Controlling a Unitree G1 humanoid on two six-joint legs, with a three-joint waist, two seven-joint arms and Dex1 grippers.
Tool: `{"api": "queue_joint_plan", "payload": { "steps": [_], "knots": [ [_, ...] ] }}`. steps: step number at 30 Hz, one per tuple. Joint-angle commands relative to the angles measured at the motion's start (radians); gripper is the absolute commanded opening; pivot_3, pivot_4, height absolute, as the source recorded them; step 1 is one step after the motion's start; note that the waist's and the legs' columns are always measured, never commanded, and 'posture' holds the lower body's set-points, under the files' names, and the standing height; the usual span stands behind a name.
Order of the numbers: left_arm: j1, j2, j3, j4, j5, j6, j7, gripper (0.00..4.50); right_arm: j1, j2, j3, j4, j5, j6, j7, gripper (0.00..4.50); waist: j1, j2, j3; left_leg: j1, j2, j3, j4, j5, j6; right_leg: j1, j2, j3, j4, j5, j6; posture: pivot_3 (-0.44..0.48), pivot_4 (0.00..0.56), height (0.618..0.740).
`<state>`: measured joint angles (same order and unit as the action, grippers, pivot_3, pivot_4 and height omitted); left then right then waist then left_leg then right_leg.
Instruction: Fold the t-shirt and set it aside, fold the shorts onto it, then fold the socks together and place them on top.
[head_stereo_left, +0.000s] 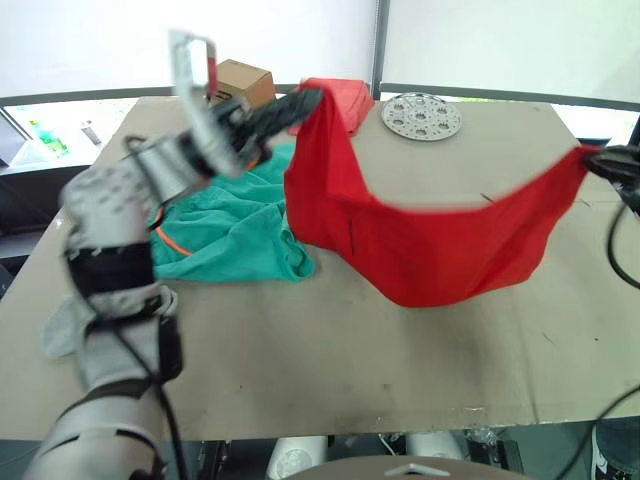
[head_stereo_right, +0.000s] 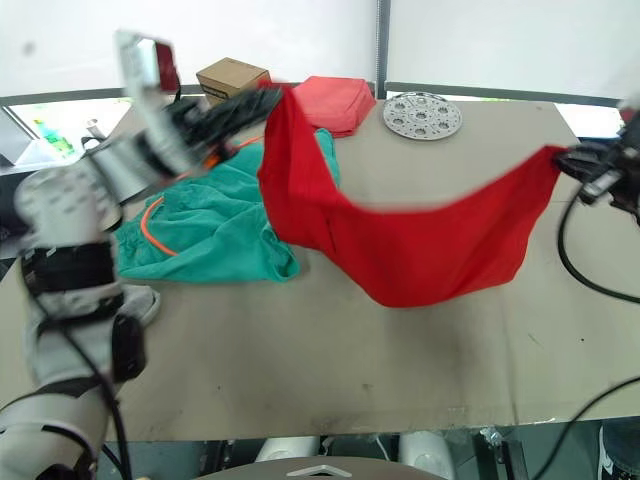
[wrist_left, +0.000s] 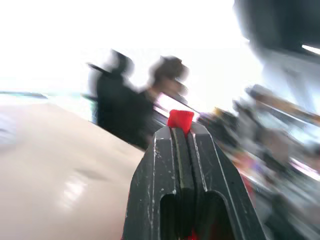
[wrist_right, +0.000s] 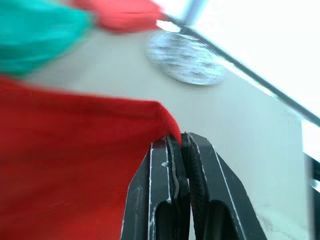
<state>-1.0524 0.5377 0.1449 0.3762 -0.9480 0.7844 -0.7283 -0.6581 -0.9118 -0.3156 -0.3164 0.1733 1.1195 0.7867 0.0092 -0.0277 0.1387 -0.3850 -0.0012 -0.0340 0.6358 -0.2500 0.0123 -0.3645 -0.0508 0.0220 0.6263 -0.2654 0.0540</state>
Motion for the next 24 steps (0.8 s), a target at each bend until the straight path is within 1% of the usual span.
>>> {"api": "queue_joint_plan", "payload": {
  "steps": [1,2,3,4,7,9,10,11,13,14,16,18,19,20,21,23,24],
  "knots": [
    [-0.235,-0.057,-0.002,0.334,0.239,-0.361,0.085,0.00,-0.234,0.066,0.117,0.206,-0.147,-0.124,-0.263,0.04,-0.009,0.001,0.001,0.000,-0.002,0.001,0.000,0.000,0.000,-0.001,0.000,0.002,0.000,0.000,0.000,0.000,0.150,0.740],
    [-0.306,-0.064,0.016,0.428,0.273,-0.445,0.108,0.00,-0.281,0.054,0.165,0.258,-0.193,-0.188,-0.295,0.04,-0.015,0.001,0.001,-0.004,-0.004,0.002,-0.001,0.001,-0.001,-0.006,0.000,0.003,0.001,0.000,0.001,0.000,0.150,0.740],
    [-0.361,-0.064,0.034,0.501,0.296,-0.503,0.111,0.00,-0.315,0.040,0.197,0.294,-0.225,-0.238,-0.314,0.04,-0.018,0.001,0.001,-0.013,-0.004,0.001,-0.001,0.003,-0.004,-0.015,0.000,0.003,0.002,0.002,0.002,0.000,0.150,0.740],
    [-0.408,-0.060,0.047,0.561,0.315,-0.556,0.100,0.00,-0.355,0.041,0.200,0.320,-0.233,-0.264,-0.335,0.04,-0.020,0.001,0.001,-0.016,-0.004,0.001,-0.002,0.004,-0.005,-0.018,0.000,0.002,0.000,0.002,0.003,0.000,0.150,0.740],
    [-0.514,-0.022,0.104,0.665,0.331,-0.637,0.051,0.00,-0.467,0.018,0.190,0.348,-0.280,-0.363,-0.423,0.04,-0.025,0.001,0.000,-0.014,-0.003,0.001,-0.008,0.004,-0.006,-0.018,0.000,0.001,-0.001,0.002,0.004,0.000,0.150,0.740],
    [-0.542,0.003,0.140,0.668,0.317,-0.599,0.006,0.00,-0.501,-0.012,0.163,0.336,-0.285,-0.371,-0.439,0.04,-0.025,0.001,0.000,-0.014,-0.003,0.003,-0.013,0.004,-0.005,-0.021,-0.003,-0.002,-0.001,0.002,0.004,0.000,0.150,0.740],
    [-0.531,0.017,0.148,0.635,0.303,-0.541,-0.041,0.00,-0.489,-0.032,0.148,0.306,-0.276,-0.361,-0.422,0.04,-0.024,0.001,0.000,-0.014,-0.003,0.004,-0.015,0.004,-0.005,-0.022,-0.003,-0.003,-0.001,0.002,0.004,0.000,0.150,0.740],
    [-0.493,0.033,0.143,0.561,0.279,-0.451,-0.105,0.00,-0.454,-0.046,0.124,0.251,-0.246,-0.325,-0.386,0.04,-0.021,0.001,0.000,-0.014,-0.003,0.003,-0.016,0.004,-0.005,-0.022,-0.003,-0.004,-0.001,0.002,0.004,0.000,0.150,0.740],
    [-0.364,0.063,0.112,0.351,0.228,-0.275,-0.207,0.00,-0.319,-0.084,0.076,0.116,-0.185,-0.243,-0.290,0.04,-0.022,0.001,-0.001,-0.013,-0.003,0.000,-0.016,0.004,-0.005,-0.017,-0.003,-0.008,-0.001,0.002,0.004,0.000,0.150,0.740],
    [-0.254,0.080,0.101,0.196,0.172,-0.157,-0.223,0.00,-0.207,-0.093,0.025,0.028,-0.147,-0.174,-0.236,0.04,-0.022,0.001,-0.001,-0.011,-0.001,0.000,-0.015,0.003,-0.004,-0.013,-0.003,-0.008,-0.001,0.002,0.004,0.000,0.150,0.740],
    [-0.079,0.099,0.095,-0.044,0.089,-0.004,-0.213,0.00,-0.027,-0.104,-0.061,-0.095,-0.093,-0.095,-0.157,0.04,-0.024,0.001,-0.002,-0.009,0.002,0.000,-0.009,0.002,-0.002,-0.009,-0.003,-0.007,0.001,0.002,0.004,0.000,0.150,0.740],
    [0.216,0.121,0.068,-0.364,0.021,0.093,-0.205,0.00,0.239,-0.067,-0.195,-0.208,-0.045,-0.035,-0.069,0.04,-0.023,0.004,0.000,-0.010,0.003,0.001,0.001,-0.001,0.004,-0.008,-0.003,-0.005,0.001,0.004,0.006,0.000,0.150,0.740],
    [0.370,0.134,0.048,-0.500,0.005,0.120,-0.206,0.00,0.380,-0.037,-0.247,-0.247,-0.034,-0.024,-0.030,0.04,-0.022,0.006,0.000,-0.010,0.003,0.001,0.001,-0.001,0.004,-0.008,-0.003,-0.005,0.001,0.004,0.006,0.000,0.150,0.740],
    [0.468,0.140,0.041,-0.588,-0.005,0.137,-0.200,0.00,0.471,-0.017,-0.283,-0.273,-0.023,-0.019,-0.010,0.04,-0.021,0.008,-0.006,-0.011,0.003,0.002,0.002,-0.001,0.005,-0.008,-0.004,-0.002,0.000,0.007,0.007,0.000,0.150,0.740],
    [0.562,0.160,0.021,-0.666,0.021,0.111,-0.215,0.00,0.548,0.002,-0.309,-0.298,-0.008,-0.030,0.006,0.04,-0.021,0.007,-0.007,-0.009,0.004,0.001,-0.001,-0.001,0.005,-0.004,-0.008,0.000,-0.001,0.008,0.006,0.000,0.150,0.740],
    [0.725,0.207,-0.005,-0.792,0.054,0.074,-0.257,0.00,0.679,0.048,-0.354,-0.343,0.034,-0.046,0.041,0.04,-0.020,0.010,-0.003,-0.006,0.004,0.002,0.002,-0.001,0.003,-0.003,-0.008,0.001,-0.001,0.007,0.007,0.000,0.150,0.740],
    [0.801,0.228,-0.004,-0.842,0.052,0.077,-0.269,0.00,0.749,0.071,-0.372,-0.364,0.049,-0.060,0.061,0.04,-0.020,0.010,-0.003,-0.013,0.003,0.003,0.001,-0.002,0.007,-0.013,-0.008,0.003,0.000,0.009,0.005,0.000,0.150,0.740]
  ]
}}
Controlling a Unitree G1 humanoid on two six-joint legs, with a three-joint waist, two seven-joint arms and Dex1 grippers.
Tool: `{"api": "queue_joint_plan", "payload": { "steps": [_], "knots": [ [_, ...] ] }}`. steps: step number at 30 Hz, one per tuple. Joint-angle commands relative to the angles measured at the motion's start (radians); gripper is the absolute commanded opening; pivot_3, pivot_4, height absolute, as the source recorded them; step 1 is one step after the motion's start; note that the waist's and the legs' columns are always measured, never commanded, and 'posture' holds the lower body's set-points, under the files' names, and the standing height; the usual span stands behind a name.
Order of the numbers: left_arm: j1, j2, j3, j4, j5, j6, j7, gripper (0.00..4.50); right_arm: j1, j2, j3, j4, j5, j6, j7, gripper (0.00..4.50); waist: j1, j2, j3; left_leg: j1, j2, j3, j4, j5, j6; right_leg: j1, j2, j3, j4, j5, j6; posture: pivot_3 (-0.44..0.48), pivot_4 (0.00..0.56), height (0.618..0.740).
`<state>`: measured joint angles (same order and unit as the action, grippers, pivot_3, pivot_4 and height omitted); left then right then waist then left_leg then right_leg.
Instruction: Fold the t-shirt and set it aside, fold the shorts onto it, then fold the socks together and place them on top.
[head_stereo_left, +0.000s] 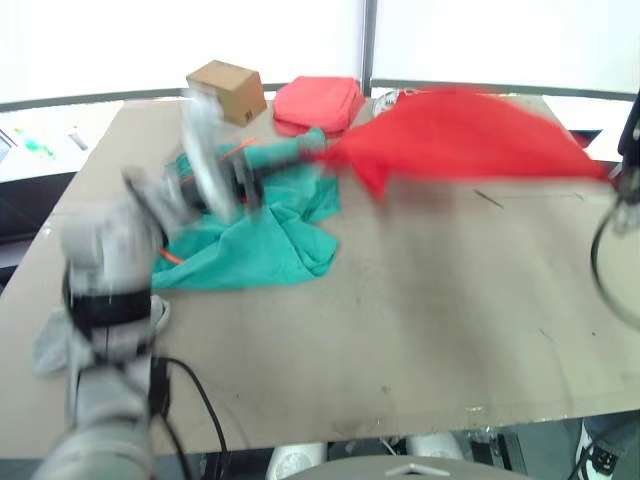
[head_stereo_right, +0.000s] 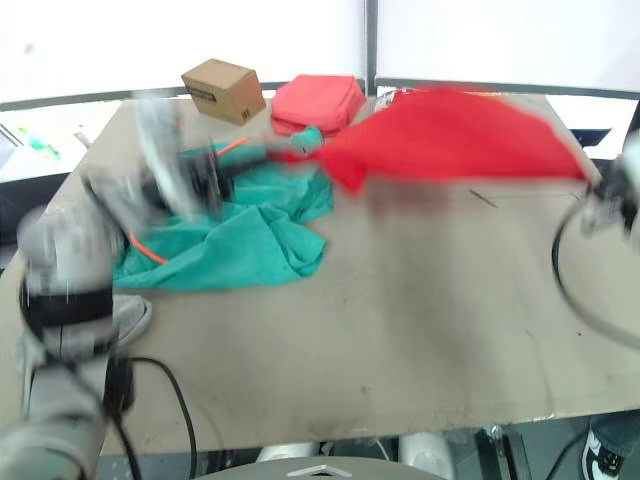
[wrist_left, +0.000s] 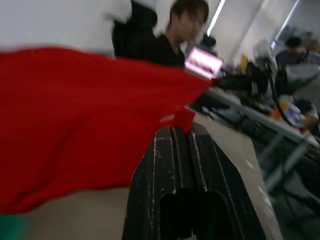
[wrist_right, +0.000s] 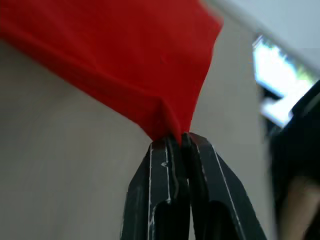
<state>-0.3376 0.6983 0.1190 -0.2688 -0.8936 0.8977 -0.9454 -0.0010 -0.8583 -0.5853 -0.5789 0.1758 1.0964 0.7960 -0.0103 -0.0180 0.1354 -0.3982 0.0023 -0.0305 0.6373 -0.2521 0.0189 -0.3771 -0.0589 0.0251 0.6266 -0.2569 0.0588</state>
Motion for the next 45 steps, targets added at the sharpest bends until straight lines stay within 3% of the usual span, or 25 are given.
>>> {"api": "queue_joint_plan", "payload": {
  "steps": [1,5,11,16,23,26,29,33,35,38,42,45],
  "knots": [
    [0.160,0.098,0.028,-0.245,-0.017,-0.025,-0.074,0.00,0.164,0.038,-0.121,-0.121,0.062,-0.037,0.075,0.04,0.000,0.001,-0.001,0.001,0.001,0.000,-0.001,0.000,0.000,0.000,0.001,0.001,0.000,0.001,-0.002,0.000,0.150,0.740],
    [0.378,0.190,0.070,-0.318,-0.017,-0.045,-0.151,0.00,0.367,0.072,-0.189,-0.189,0.131,-0.026,0.149,0.04,0.000,0.004,0.000,0.018,0.004,0.002,-0.002,-0.001,0.001,0.014,0.004,0.001,-0.001,-0.003,-0.009,0.000,0.150,0.740],
    [0.529,0.273,0.099,-0.271,0.027,-0.100,-0.258,0.00,0.581,0.075,-0.225,-0.174,0.118,-0.099,0.170,0.04,0.005,0.004,0.002,0.018,0.005,0.003,-0.001,-0.001,0.001,0.013,0.002,0.001,-0.002,-0.007,-0.006,0.000,0.150,0.740],
    [0.497,0.300,0.134,-0.225,-0.093,0.013,-0.256,0.00,0.698,0.059,-0.239,-0.146,0.096,-0.157,0.181,0.04,0.010,0.003,0.002,0.016,0.006,0.003,-0.002,-0.001,0.001,0.010,0.002,0.000,-0.002,-0.006,-0.006,0.000,0.150,0.740],
    [0.432,0.303,0.112,-0.296,-0.225,0.138,-0.182,0.00,0.632,0.055,-0.204,-0.113,0.091,-0.188,0.107,0.04,0.012,0.002,0.003,0.015,0.007,0.004,-0.002,-0.001,0.001,0.009,0.003,-0.001,-0.002,-0.007,-0.007,0.000,0.150,0.740],
    [0.389,0.258,0.125,-0.272,-0.302,0.170,-0.089,0.00,0.575,0.064,-0.202,-0.170,0.176,-0.146,0.121,0.04,0.017,0.002,0.004,0.015,0.007,0.004,-0.002,-0.001,0.001,0.009,0.003,-0.001,-0.002,-0.006,-0.007,0.000,0.150,0.740],
    [0.214,0.185,0.166,-0.103,-0.507,0.218,0.093,0.00,0.360,0.035,-0.206,-0.254,0.354,-0.021,0.096,0.04,0.024,0.001,0.005,0.016,0.007,0.003,-0.001,-0.001,0.001,0.010,0.004,-0.002,-0.001,-0.006,-0.007,0.000,0.150,0.740],
    [-0.015,0.066,0.170,0.016,-0.515,0.158,0.319,0.00,-0.145,-0.091,0.094,-0.118,0.209,0.045,-0.204,0.04,0.016,-0.002,0.012,0.016,0.006,0.005,0.002,0.001,0.003,0.010,0.005,-0.006,-0.001,-0.006,-0.006,0.000,0.150,0.740],
    [-0.165,-0.032,0.156,0.094,-0.430,0.081,0.473,0.00,-0.404,-0.121,0.311,0.021,0.079,0.004,-0.326,0.04,0.016,-0.003,0.012,0.017,0.005,0.005,0.003,0.001,0.004,0.011,0.004,-0.006,-0.001,-0.003,-0.009,0.000,0.150,0.740],
    [-0.378,-0.128,0.124,0.243,-0.237,-0.044,0.591,0.00,-0.726,-0.030,0.482,0.297,-0.048,-0.072,-0.462,0.04,0.026,-0.008,0.013,0.012,0.001,0.002,0.004,0.002,0.003,0.008,0.006,-0.008,-0.001,0.000,-0.013,0.000,0.150,0.740],
    [-0.700,-0.166,0.116,0.585,0.055,-0.339,0.653,0.00,-1.058,0.049,0.578,0.815,-0.208,-0.426,-0.603,0.04,0.025,-0.009,0.012,0.001,-0.002,0.000,0.001,0.008,-0.008,-0.001,0.009,-0.009,-0.002,0.004,-0.008,0.000,0.150,0.740],
    [-0.891,-0.157,0.164,0.767,0.125,-0.468,0.630,0.00,-1.266,0.040,0.575,1.087,-0.262,-0.650,-0.684,0.04,0.022,-0.009,0.012,-0.002,-0.004,0.004,-0.005,0.010,-0.010,-0.004,0.008,-0.009,-0.004,0.004,-0.007,0.000,0.150,0.740]
  ]
}}
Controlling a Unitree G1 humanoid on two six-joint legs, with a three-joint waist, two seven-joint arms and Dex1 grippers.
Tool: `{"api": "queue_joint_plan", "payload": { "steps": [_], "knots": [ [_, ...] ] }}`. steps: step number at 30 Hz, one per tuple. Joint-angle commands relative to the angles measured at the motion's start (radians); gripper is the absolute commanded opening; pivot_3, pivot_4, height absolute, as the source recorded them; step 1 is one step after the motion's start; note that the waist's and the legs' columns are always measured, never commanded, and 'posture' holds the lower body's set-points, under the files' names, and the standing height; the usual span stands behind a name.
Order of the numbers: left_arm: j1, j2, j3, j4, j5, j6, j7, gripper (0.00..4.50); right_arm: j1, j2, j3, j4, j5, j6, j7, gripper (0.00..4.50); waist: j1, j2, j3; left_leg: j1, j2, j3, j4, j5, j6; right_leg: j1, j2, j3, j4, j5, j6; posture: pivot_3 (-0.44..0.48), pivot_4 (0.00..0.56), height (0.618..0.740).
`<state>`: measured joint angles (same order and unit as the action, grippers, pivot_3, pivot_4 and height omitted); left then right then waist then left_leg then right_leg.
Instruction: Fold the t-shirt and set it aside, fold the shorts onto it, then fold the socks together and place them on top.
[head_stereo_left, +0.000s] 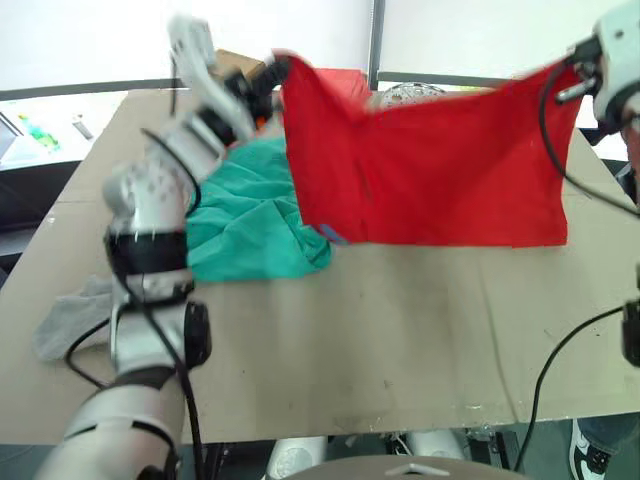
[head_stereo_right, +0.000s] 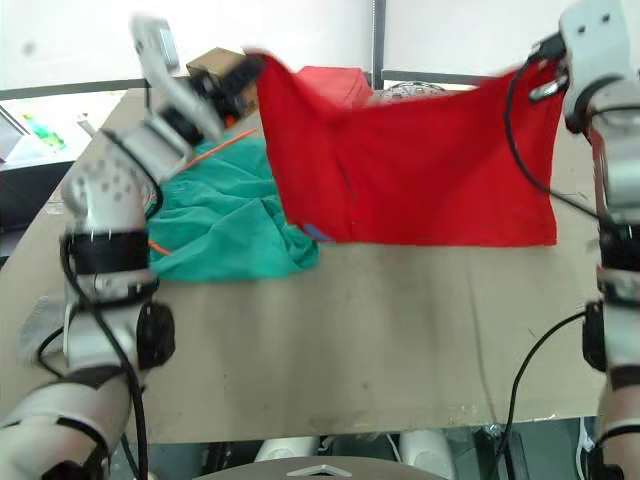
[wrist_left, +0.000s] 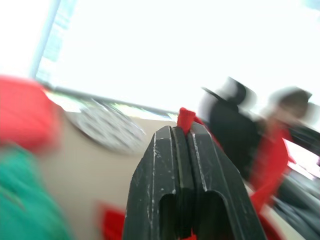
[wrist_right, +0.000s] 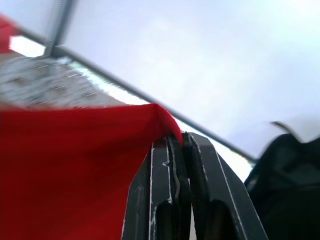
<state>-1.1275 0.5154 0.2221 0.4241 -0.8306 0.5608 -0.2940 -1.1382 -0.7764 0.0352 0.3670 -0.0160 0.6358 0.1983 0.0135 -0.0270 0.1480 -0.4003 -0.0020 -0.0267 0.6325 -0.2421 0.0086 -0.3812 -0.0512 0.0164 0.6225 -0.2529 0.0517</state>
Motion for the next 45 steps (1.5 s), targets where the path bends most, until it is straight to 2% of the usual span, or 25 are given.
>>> {"api": "queue_joint_plan", "payload": {
  "steps": [1,4,6,8,11,13,15,18,19,25,30,32,35,37,43,45],
  "knots": [
    [-0.141,0.035,0.073,0.082,0.066,-0.148,-0.053,0.00,-0.182,-0.054,-0.051,0.188,-0.078,-0.251,-0.094,0.04,-0.004,0.000,0.000,0.000,0.000,0.001,-0.002,0.000,0.000,-0.001,-0.001,0.000,-0.003,0.000,0.000,0.000,0.150,0.740],
    [-0.172,0.053,0.119,0.005,0.000,-0.073,-0.125,0.00,-0.218,-0.068,-0.072,0.166,-0.055,-0.290,-0.035,0.04,-0.012,0.001,-0.001,0.001,0.000,-0.001,-0.008,0.000,0.000,-0.001,-0.003,-0.002,-0.005,0.000,0.001,0.000,0.150,0.740],
    [-0.092,0.069,0.129,-0.148,-0.105,0.088,-0.160,0.00,-0.121,-0.094,-0.043,-0.020,-0.047,-0.183,0.083,0.04,-0.022,-0.002,-0.005,0.003,0.004,-0.003,-0.011,0.000,0.000,0.000,-0.003,-0.004,-0.005,0.000,0.001,0.000,0.150,0.740],
    [0.009,0.088,0.132,-0.296,-0.202,0.225,-0.173,0.00,-0.019,-0.114,-0.068,-0.201,-0.001,-0.017,0.157,0.04,-0.027,-0.002,-0.006,0.005,0.005,-0.005,-0.014,-0.001,0.000,0.002,-0.003,-0.004,-0.002,-0.001,0.001,0.000,0.150,0.740],
    [0.315,0.123,0.146,-0.576,-0.413,0.437,-0.161,0.00,0.261,-0.181,-0.160,-0.504,0.076,0.260,0.260,0.04,-0.027,0.001,-0.006,0.005,0.006,-0.003,-0.009,-0.001,0.000,0.004,-0.004,-0.001,-0.001,-0.002,0.005,0.000,0.150,0.740],
    [0.547,0.142,0.131,-0.731,-0.469,0.495,-0.187,0.00,0.432,-0.151,-0.249,-0.646,0.129,0.428,0.274,0.04,-0.027,0.002,-0.005,0.004,0.007,-0.004,-0.003,-0.001,0.001,0.004,-0.008,0.000,0.003,-0.002,0.004,0.000,0.150,0.740],
    [0.748,0.147,0.096,-0.842,-0.439,0.496,-0.205,0.00,0.615,-0.131,-0.289,-0.753,0.167,0.514,0.299,0.04,-0.025,0.003,-0.005,0.005,0.007,-0.004,0.000,-0.003,0.004,0.004,-0.008,0.001,0.006,-0.002,0.003,0.000,0.150,0.740],
    [0.923,0.131,0.080,-0.907,-0.410,0.472,-0.200,0.00,0.776,-0.078,-0.318,-0.837,0.191,0.602,0.286,0.04,-0.022,0.006,-0.004,0.007,0.008,-0.005,0.002,-0.003,0.006,0.004,-0.007,0.000,0.008,0.000,-0.004,0.000,0.150,0.740],
    [0.987,0.141,0.060,-0.933,-0.363,0.448,-0.221,0.00,0.849,-0.086,-0.298,-0.871,0.194,0.610,0.295,0.04,-0.021,0.006,-0.004,0.008,0.008,-0.005,0.001,0.000,0.009,0.005,-0.007,0.000,0.006,0.001,-0.009,0.000,0.150,0.740],
    [1.191,0.197,0.080,-1.041,-0.402,0.464,-0.251,0.00,1.055,-0.058,-0.327,-0.999,0.235,0.697,0.307,0.04,-0.019,0.006,-0.004,0.013,0.007,0.000,0.003,0.001,0.011,0.009,-0.007,0.000,0.005,0.001,-0.009,0.000,0.150,0.740],
    [1.401,0.327,0.088,-1.117,-0.348,0.453,-0.412,0.00,1.269,-0.166,-0.420,-1.061,0.260,0.699,0.397,0.04,-0.015,0.007,-0.005,0.011,0.008,-0.001,0.000,0.001,0.011,0.006,-0.003,0.000,0.004,0.000,-0.007,0.000,0.150,0.740],
    [1.474,0.355,0.105,-1.124,-0.325,0.425,-0.474,0.00,1.319,-0.172,-0.456,-1.074,0.269,0.697,0.408,0.04,-0.011,0.007,-0.005,0.009,0.008,-0.001,-0.001,0.001,0.011,0.005,-0.003,0.000,0.003,-0.001,-0.007,0.000,0.150,0.740],
    [1.517,0.371,0.128,-1.098,-0.298,0.386,-0.544,0.00,1.352,-0.163,-0.483,-1.076,0.276,0.689,0.410,0.04,-0.008,0.007,-0.005,0.009,0.009,0.000,0.000,0.001,0.011,0.004,-0.004,0.000,0.003,-0.001,-0.007,0.000,0.150,0.740],
    [1.468,0.373,0.135,-1.054,-0.322,0.386,-0.551,0.00,1.339,-0.154,-0.486,-1.067,0.285,0.686,0.407,0.04,-0.004,0.007,-0.005,0.009,0.009,0.000,0.001,0.001,0.011,0.004,-0.006,0.000,0.003,-0.002,-0.005,0.000,0.150,0.740],
    [1.132,0.339,0.062,-0.880,-0.422,0.489,-0.410,0.00,1.221,-0.144,-0.457,-1.029,0.299,0.708,0.371,0.04,0.003,0.004,-0.005,0.006,0.008,0.000,0.005,0.001,0.012,0.004,-0.005,-0.002,0.001,-0.003,-0.002,0.000,0.150,0.740],
    [1.031,0.339,0.002,-0.830,-0.377,0.530,-0.371,0.00,1.170,-0.150,-0.421,-1.022,0.292,0.712,0.346,0.04,0.001,0.003,-0.006,0.006,0.008,0.000,0.004,0.001,0.013,0.004,-0.003,-0.002,0.002,0.000,-0.006,0.000,0.150,0.740]
  ]
}}
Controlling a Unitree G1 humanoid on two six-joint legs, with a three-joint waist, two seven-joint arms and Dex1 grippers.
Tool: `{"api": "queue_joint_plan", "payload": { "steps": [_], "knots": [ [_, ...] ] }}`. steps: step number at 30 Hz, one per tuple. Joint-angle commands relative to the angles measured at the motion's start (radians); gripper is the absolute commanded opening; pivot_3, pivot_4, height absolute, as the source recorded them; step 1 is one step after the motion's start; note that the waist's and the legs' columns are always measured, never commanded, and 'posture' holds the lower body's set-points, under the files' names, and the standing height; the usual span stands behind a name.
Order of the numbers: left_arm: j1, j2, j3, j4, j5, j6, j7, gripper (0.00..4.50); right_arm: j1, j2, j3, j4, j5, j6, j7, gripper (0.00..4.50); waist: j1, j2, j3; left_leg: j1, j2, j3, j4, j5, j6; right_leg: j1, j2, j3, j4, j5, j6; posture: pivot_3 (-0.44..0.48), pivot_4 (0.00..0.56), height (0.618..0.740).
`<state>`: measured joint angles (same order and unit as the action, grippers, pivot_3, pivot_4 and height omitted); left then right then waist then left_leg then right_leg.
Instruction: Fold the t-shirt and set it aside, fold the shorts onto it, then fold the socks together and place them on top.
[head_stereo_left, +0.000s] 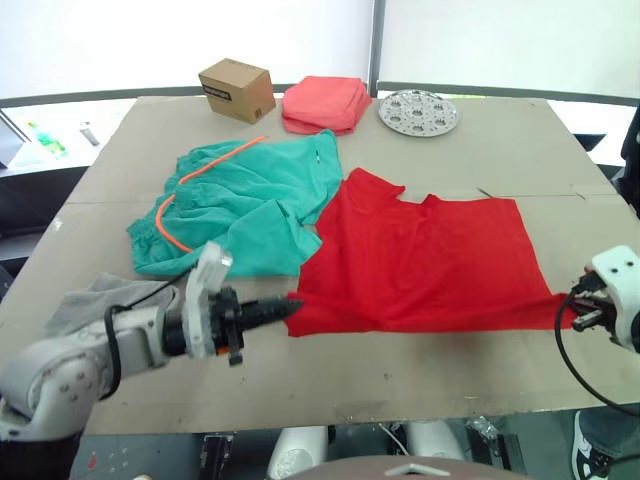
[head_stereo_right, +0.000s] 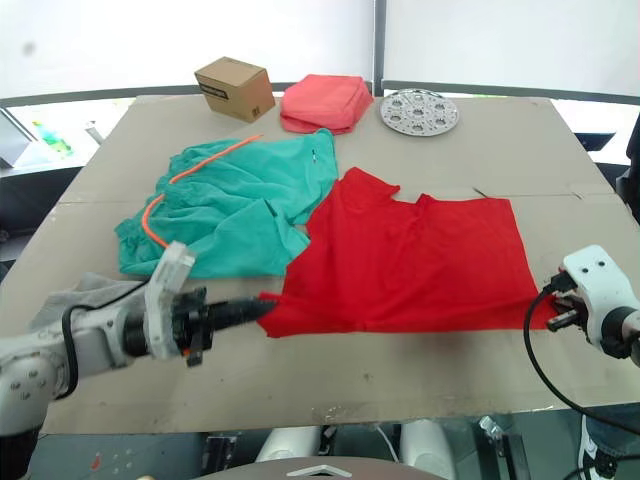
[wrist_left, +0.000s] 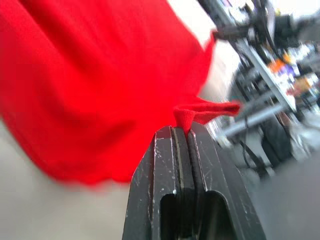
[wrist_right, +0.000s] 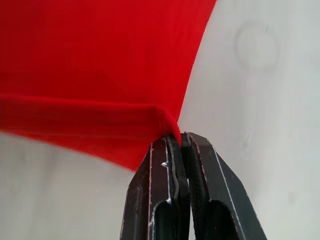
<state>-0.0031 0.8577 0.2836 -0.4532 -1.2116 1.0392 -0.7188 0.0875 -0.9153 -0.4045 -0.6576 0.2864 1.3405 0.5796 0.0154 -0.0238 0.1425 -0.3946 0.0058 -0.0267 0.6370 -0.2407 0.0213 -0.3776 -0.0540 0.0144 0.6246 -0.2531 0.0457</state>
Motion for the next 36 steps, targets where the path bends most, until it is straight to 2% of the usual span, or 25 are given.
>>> {"api": "queue_joint_plan", "payload": {
  "steps": [1,6,15,18,23,30,32,33,36],
  "knots": [
    [-0.129,-0.002,-0.086,0.068,0.028,0.069,0.068,0.00,-0.076,-0.015,0.036,0.005,-0.013,0.008,-0.045,0.04,-0.002,-0.001,0.000,0.000,-0.001,0.000,0.000,0.000,0.000,0.000,0.000,0.000,0.001,0.000,0.000,0.000,0.150,0.740],
    [-0.204,-0.003,-0.178,0.119,0.121,0.090,0.072,0.00,-0.115,-0.045,0.127,0.029,-0.021,-0.009,-0.064,0.04,-0.010,0.000,-0.001,0.000,0.000,-0.001,-0.004,0.000,0.000,-0.001,0.003,0.000,0.001,0.002,0.004,0.000,0.150,0.740],
    [-0.228,-0.053,-0.279,0.145,0.343,-0.038,0.052,0.00,-0.162,-0.053,0.208,0.110,-0.035,-0.074,-0.082,0.04,-0.003,0.000,0.000,0.000,-0.001,0.000,-0.002,0.000,0.000,-0.001,0.001,0.001,0.001,-0.001,0.000,0.000,0.150,0.740],
    [-0.225,-0.075,-0.280,0.149,0.403,-0.106,0.036,0.00,-0.186,-0.049,0.235,0.137,-0.040,-0.090,-0.089,0.04,-0.003,0.000,0.000,0.000,-0.001,0.001,-0.001,0.000,0.000,0.000,0.001,0.002,0.001,0.000,0.000,0.000,0.150,0.740],
    [-0.246,-0.112,-0.222,0.182,0.426,-0.140,0.042,0.00,-0.206,-0.055,0.255,0.177,-0.060,-0.119,-0.105,0.04,-0.002,0.000,0.000,-0.002,-0.001,-0.002,-0.002,0.000,0.000,-0.001,0.001,0.001,0.001,0.000,0.000,0.000,0.150,0.740],
    [-0.201,-0.105,-0.277,0.189,0.531,-0.200,-0.010,0.00,-0.217,-0.076,0.284,0.174,-0.044,-0.116,-0.065,0.04,-0.004,0.000,0.000,-0.001,-0.001,0.000,-0.002,0.000,0.000,-0.001,0.001,0.001,0.001,0.000,0.000,0.000,0.150,0.740],
    [-0.179,-0.109,-0.272,0.198,0.538,-0.202,-0.020,0.72,-0.212,-0.079,0.282,0.163,-0.043,-0.110,-0.064,0.64,-0.004,0.000,0.000,-0.001,-0.001,0.000,-0.002,0.000,0.000,-0.001,0.001,0.001,0.001,0.000,0.000,0.000,0.150,0.740],
    [-0.169,-0.106,-0.270,0.199,0.546,-0.206,-0.025,0.93,-0.208,-0.081,0.279,0.159,-0.045,-0.106,-0.066,0.91,-0.004,0.000,0.000,-0.001,-0.001,0.000,-0.002,0.000,0.000,-0.001,0.001,0.001,0.001,0.000,0.000,0.000,0.150,0.740],
    [-0.151,-0.101,-0.239,0.205,0.555,-0.217,-0.031,2.17,-0.193,-0.078,0.234,0.119,-0.034,-0.082,-0.062,2.14,-0.002,0.000,0.000,-0.001,-0.001,0.000,-0.002,0.000,0.000,-0.001,0.001,0.000,0.001,0.000,0.000,0.000,0.150,0.740]
  ]
}}
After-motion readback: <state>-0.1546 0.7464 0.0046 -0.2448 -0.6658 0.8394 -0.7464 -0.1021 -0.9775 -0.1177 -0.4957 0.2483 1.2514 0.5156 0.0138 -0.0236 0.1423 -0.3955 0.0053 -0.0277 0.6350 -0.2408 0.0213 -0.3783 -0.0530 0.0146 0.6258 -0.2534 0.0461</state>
